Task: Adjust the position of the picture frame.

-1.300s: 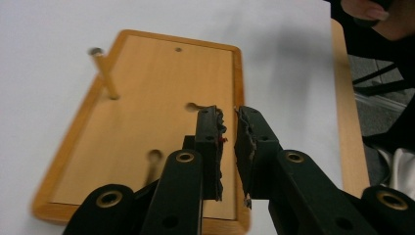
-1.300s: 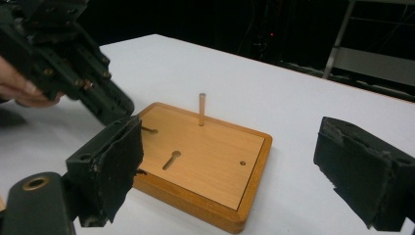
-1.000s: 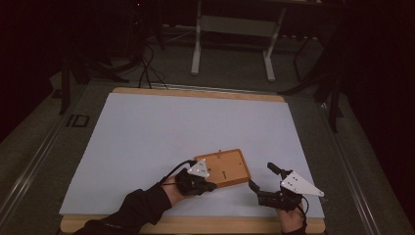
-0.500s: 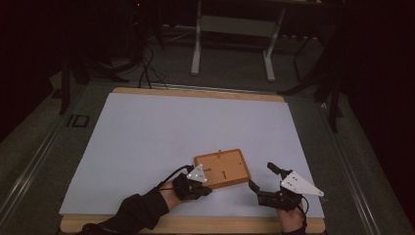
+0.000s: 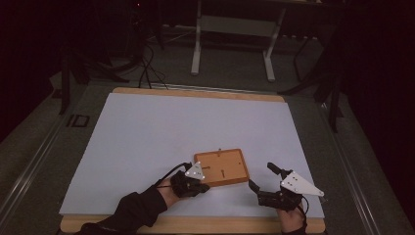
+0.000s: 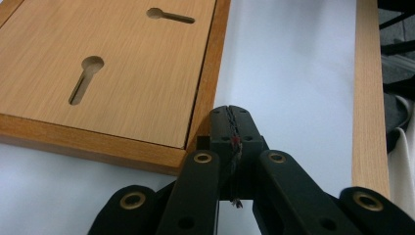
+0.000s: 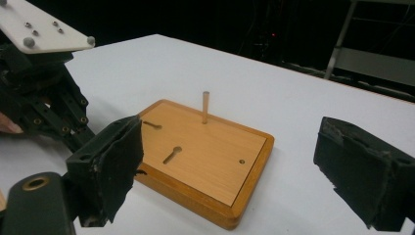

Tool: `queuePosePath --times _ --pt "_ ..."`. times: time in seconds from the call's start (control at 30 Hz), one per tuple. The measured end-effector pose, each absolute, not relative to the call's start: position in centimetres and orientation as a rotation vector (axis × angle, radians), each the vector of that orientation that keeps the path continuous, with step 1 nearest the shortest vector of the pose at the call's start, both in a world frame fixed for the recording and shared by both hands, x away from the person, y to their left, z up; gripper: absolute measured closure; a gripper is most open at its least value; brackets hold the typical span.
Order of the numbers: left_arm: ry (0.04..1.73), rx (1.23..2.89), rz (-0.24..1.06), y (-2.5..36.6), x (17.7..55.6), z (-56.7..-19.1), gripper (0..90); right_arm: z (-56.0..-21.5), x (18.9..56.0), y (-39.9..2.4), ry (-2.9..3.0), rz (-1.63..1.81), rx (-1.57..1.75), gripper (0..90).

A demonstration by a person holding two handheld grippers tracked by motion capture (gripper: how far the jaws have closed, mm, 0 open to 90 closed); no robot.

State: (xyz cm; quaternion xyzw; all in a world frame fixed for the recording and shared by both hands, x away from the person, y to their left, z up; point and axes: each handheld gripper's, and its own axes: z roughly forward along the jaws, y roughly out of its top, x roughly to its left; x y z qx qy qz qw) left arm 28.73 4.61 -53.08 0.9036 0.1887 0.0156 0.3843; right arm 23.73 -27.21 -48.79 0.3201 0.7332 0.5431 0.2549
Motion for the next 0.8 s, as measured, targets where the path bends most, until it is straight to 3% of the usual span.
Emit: queuePosePath --times 0.8 --pt "0.572 2.288 0.081 6.4 30.3 -53.1 90.0 -48.8 23.7 -27.1 1.994 1.478 0.867 10.6"
